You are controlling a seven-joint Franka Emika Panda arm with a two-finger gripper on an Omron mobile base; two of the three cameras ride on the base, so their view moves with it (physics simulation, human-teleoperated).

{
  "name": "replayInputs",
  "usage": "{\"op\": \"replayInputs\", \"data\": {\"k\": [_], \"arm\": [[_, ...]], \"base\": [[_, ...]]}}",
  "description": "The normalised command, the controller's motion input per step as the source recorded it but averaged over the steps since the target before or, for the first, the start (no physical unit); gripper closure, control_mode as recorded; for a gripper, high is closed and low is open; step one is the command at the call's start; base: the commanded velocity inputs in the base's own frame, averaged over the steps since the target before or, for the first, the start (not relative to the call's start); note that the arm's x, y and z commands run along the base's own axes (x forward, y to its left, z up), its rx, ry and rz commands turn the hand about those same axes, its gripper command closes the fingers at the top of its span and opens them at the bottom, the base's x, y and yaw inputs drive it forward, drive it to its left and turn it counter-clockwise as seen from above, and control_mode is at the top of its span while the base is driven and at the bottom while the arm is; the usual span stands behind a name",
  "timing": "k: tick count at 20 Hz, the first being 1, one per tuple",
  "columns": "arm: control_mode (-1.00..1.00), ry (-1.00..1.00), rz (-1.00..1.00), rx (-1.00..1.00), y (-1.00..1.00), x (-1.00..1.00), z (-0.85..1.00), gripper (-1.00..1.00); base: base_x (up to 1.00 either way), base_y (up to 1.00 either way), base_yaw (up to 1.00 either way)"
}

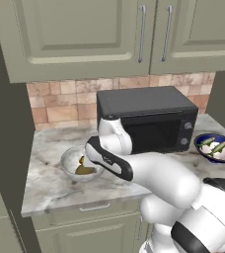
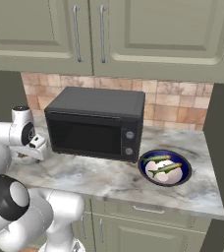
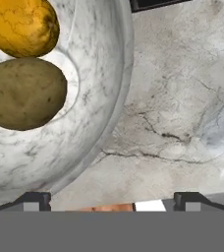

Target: Place the bowl with the potato and lemon on the top shelf of the fridge. Place the bowl with the fishs on the second highest shelf of the fridge.

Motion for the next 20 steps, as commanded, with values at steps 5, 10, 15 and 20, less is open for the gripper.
{"op": "replayInputs", "data": {"k": [5, 10, 15, 20], "arm": [[-1.0, 0.0, -0.05, 0.0, 0.03, 0.22, -0.09, -1.0], [-1.0, 0.0, -0.04, 0.0, 0.01, 0.13, 0.0, -1.0], [-1.0, -0.05, 0.0, 0.01, -0.01, 0.0, 0.0, -1.0], [-1.0, 0.0, -0.03, 0.0, 0.0, 0.25, -0.07, -1.0]], "base": [[0.0, 0.0, 0.0], [0.0, 0.0, 0.0], [0.0, 0.0, 0.0], [0.0, 0.0, 0.0]]}}
